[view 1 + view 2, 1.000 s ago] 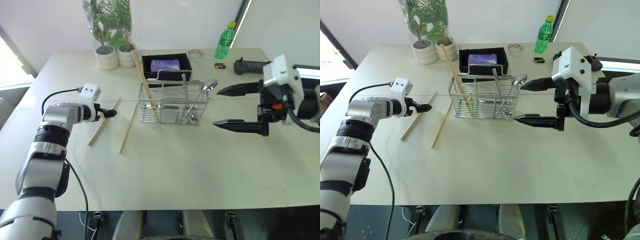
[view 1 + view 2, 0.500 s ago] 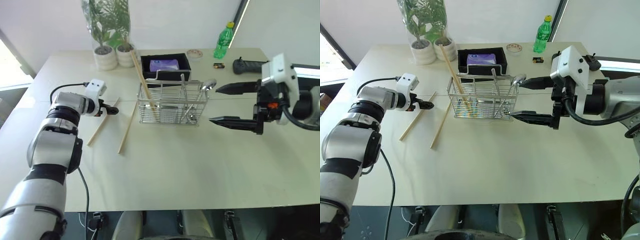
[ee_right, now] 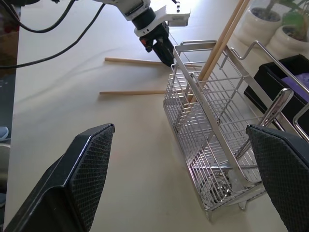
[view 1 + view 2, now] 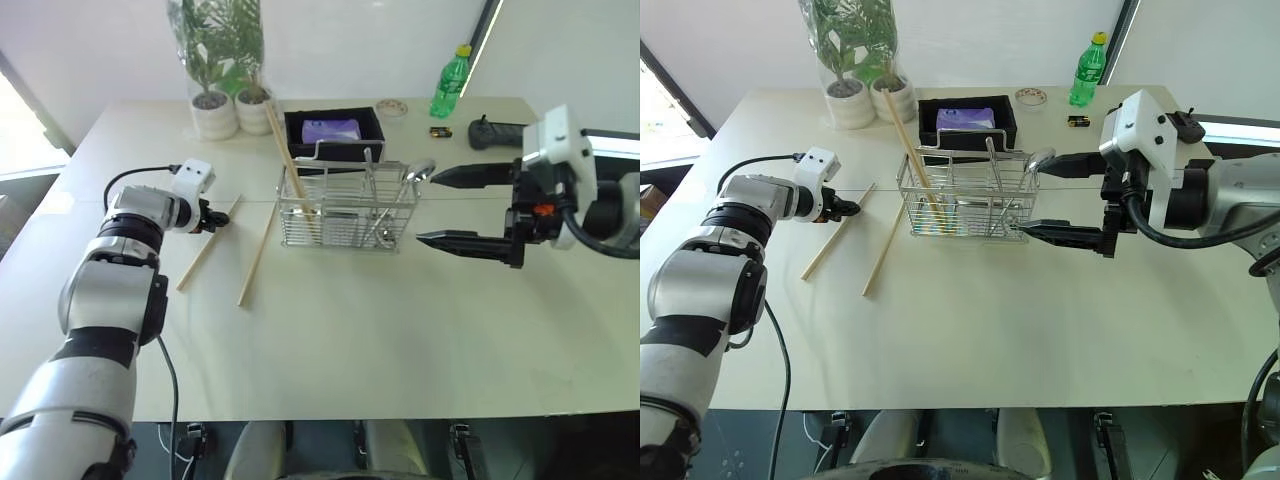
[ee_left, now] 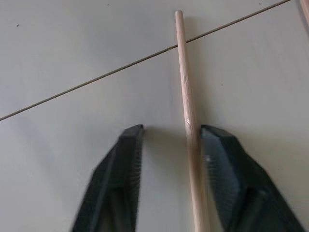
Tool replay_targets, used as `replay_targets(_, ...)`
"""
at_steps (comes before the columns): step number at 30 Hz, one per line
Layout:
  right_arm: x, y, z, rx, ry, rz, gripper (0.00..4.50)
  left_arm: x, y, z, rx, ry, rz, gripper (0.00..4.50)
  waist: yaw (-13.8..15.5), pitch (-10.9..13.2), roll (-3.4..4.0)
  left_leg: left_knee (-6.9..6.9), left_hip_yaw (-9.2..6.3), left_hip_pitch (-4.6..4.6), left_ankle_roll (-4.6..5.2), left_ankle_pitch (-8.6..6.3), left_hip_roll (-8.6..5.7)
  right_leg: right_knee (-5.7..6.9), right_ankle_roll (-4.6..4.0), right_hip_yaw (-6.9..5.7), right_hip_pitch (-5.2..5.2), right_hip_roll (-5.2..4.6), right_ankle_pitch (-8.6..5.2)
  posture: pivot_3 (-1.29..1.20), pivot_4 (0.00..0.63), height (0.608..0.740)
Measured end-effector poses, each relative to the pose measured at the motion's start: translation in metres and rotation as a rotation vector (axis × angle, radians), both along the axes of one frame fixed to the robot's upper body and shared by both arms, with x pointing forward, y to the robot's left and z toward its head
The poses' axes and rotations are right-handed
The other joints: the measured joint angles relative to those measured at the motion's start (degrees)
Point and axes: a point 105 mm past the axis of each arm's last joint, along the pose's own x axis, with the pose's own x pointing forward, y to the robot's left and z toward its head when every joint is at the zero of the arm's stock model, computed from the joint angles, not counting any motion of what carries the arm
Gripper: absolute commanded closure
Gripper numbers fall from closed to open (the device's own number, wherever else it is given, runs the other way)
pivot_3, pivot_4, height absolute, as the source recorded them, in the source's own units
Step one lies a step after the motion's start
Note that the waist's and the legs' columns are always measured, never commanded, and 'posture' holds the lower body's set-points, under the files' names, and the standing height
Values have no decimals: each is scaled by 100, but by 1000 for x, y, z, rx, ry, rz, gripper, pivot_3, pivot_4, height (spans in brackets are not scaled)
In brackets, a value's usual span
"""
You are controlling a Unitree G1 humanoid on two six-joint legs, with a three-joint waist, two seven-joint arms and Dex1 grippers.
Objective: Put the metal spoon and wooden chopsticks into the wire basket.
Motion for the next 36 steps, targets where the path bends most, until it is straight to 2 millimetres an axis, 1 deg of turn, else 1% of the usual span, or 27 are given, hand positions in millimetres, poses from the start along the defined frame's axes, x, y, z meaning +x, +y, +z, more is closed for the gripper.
replay_targets(1,0,0,0,2,3,0,0,0,-1,0,-8,1,0,4453,-1,0,0,0,0,0,0,0,-1,0,1,0,0,-1,0,0,150,714)
replay_targets(14,-1,1,0,3,10,6,0,-1,-1,0,-52,9,20,4453,-12,0,0,2,-1,0,0,0,-1,1,2,0,0,0,1,0,150,714)
replay_targets(16,-2,0,-2,-4,19,8,0,0,2,3,-70,-7,44,4453,-14,1,-2,2,-1,0,0,0,0,2,3,0,-1,0,1,0,150,714)
replay_targets(18,-3,-1,-3,-10,25,10,0,3,10,12,-104,-59,87,4453,-21,2,-3,1,-1,0,0,0,0,2,3,0,-3,0,2,0,150,714)
replay_targets(19,-3,-2,-4,-15,28,9,0,7,14,21,-117,-109,103,4453,-26,2,-4,0,-1,-1,0,0,1,3,3,0,-4,0,2,0,150,714)
replay_targets(21,-3,-2,-4,-22,29,9,0,14,18,49,-148,-230,106,4453,-17,3,-5,0,-2,-1,0,0,2,3,2,0,-5,0,2,0,150,714)
replay_targets(23,-3,-3,-5,-26,32,8,0,21,16,86,-199,-359,95,4453,-4,3,-7,2,-2,-3,-1,0,1,2,3,0,-4,-2,2,0,150,714)
replay_targets(24,-4,-3,-5,-28,33,9,0,23,14,108,-237,-434,91,4453,4,3,-8,3,-3,-4,-1,0,0,1,3,-1,-3,-5,2,0,150,714)
replay_targets(25,-4,-4,-6,-30,36,8,0,23,12,133,-276,-525,79,4453,4,3,-8,2,-2,-4,-1,0,-1,0,6,-1,-3,-9,4,0,150,714)
replay_targets(26,-3,-4,-8,-31,40,6,0,20,9,161,-329,-623,58,4453,-4,2,-8,1,1,-3,-1,0,-4,-2,9,-1,-2,-16,6,0,150,714)
replay_targets(28,-3,-5,-9,-33,43,3,0,13,1,195,-410,-745,22,4453,-9,1,-7,2,5,-3,-1,0,-7,-2,13,0,-2,-23,8,0,150,714)
replay_targets(30,-3,-6,-10,-33,48,2,0,-1,-20,233,-552,-884,-51,4453,7,2,-7,4,3,-5,-2,1,-6,-4,16,-1,-1,-29,10,0,150,714)
replay_targets(32,-3,-5,-10,-33,47,2,0,-15,-35,258,-636,-975,-110,4453,-1,1,-7,6,5,-3,-2,1,-10,-4,19,-1,3,-30,11,0,150,714)
replay_targets(33,-3,-6,-10,-33,46,1,0,-22,-41,266,-680,-1008,-128,4453,-3,1,-6,7,5,-1,-2,1,-10,-4,20,-1,5,-30,12,0,150,714)
replay_targets(34,-3,-6,-10,-32,46,0,0,-27,-48,270,-722,-1024,-143,4453,-4,1,-6,8,5,2,-2,1,-11,-3,20,-1,8,-30,12,0,150,714)
replay_targets(36,-3,-6,-10,-32,44,-3,0,-35,-65,271,-790,-1030,-169,4453,-4,0,-6,10,5,4,-2,1,-12,-2,20,-1,10,-27,12,0,150,714)
